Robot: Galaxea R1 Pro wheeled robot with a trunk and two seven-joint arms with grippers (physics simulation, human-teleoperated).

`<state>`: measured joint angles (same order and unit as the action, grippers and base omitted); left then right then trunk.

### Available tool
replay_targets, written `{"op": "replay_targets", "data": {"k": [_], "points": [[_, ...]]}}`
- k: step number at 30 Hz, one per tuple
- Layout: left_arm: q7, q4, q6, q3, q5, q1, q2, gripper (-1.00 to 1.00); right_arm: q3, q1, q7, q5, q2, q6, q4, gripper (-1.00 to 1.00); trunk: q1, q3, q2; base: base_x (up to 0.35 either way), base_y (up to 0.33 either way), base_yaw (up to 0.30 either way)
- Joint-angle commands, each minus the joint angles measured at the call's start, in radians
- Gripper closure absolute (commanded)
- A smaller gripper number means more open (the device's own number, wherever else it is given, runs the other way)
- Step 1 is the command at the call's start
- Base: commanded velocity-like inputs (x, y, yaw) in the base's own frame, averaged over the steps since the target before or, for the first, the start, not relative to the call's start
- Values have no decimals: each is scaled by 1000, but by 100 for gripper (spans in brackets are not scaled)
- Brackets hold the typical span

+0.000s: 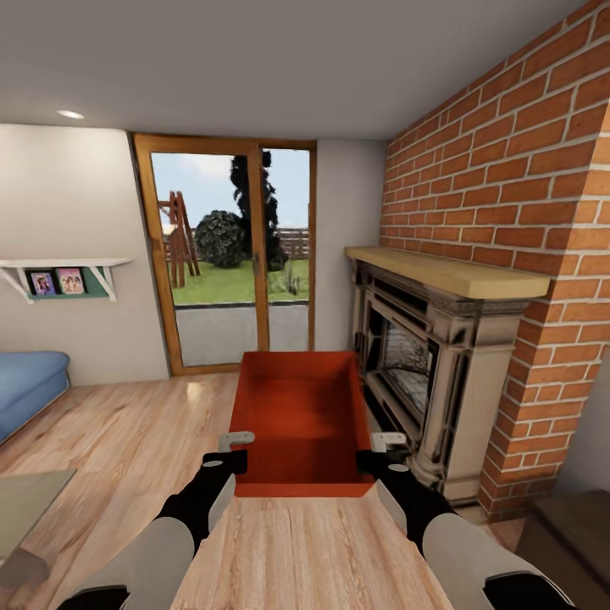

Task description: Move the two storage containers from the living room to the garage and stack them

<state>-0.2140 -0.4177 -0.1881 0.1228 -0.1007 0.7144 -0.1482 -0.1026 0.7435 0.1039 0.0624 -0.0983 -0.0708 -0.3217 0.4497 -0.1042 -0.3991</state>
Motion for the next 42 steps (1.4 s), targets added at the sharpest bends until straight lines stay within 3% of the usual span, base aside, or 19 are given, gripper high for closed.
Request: {"op": "replay_targets", "data": {"k": [1,20,31,42], "points": [[1,-33,-4,15,-12,1,-8,100,-12,-1,0,24,-3,-6,1,100,0,1,-1,0,0,271],[1,-33,-4,15,-13,0,-8,100,-12,-1,2,22,-4,-6,1,100,0,1,-1,0,0,269],[1,-33,-4,15,-13,0,-8,100,-14,-1,1,20,-4,-5,1,100,0,1,-1,0,0,61],[1,-33,-4,15,-13,0,-8,100,-14,-1,2,20,-4,-6,1,100,0,1,-1,0,0,257]]}}
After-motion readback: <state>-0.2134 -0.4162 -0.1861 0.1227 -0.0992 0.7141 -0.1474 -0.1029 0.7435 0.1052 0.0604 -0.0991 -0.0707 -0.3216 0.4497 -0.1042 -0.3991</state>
